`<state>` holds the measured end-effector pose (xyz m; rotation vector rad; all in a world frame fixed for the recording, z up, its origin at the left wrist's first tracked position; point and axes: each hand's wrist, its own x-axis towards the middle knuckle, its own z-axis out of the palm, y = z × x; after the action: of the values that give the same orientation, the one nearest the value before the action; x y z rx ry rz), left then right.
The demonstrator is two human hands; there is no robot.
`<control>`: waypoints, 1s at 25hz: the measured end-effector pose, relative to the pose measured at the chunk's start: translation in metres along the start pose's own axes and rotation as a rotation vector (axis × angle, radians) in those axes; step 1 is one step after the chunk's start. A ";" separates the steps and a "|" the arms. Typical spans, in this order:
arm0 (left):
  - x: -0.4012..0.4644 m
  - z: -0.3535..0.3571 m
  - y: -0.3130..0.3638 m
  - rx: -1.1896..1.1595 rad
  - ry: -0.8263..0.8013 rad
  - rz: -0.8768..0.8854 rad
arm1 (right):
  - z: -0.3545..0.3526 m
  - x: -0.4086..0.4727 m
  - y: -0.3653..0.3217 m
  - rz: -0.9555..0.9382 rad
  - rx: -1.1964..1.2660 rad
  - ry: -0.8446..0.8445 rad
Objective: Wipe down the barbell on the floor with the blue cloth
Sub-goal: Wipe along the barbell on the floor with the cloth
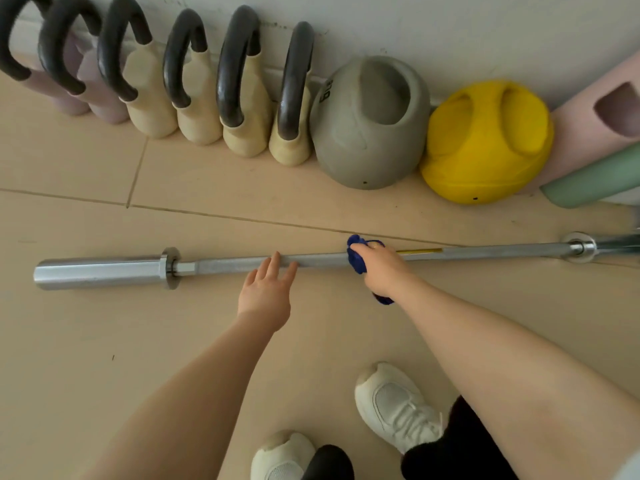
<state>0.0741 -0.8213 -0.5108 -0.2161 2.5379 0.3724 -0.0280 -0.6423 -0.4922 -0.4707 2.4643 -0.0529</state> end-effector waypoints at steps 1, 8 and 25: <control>0.000 0.003 0.001 0.022 0.000 -0.002 | 0.005 0.001 -0.010 -0.095 0.041 0.003; 0.003 -0.004 0.005 0.056 -0.090 -0.041 | -0.003 0.022 0.030 -0.030 -0.302 0.055; 0.035 -0.032 0.041 0.028 -0.192 -0.343 | 0.009 0.053 -0.015 -0.311 -0.021 0.095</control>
<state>0.0196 -0.7952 -0.4950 -0.5669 2.2619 0.2112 -0.0569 -0.6742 -0.5275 -0.8755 2.4629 -0.1803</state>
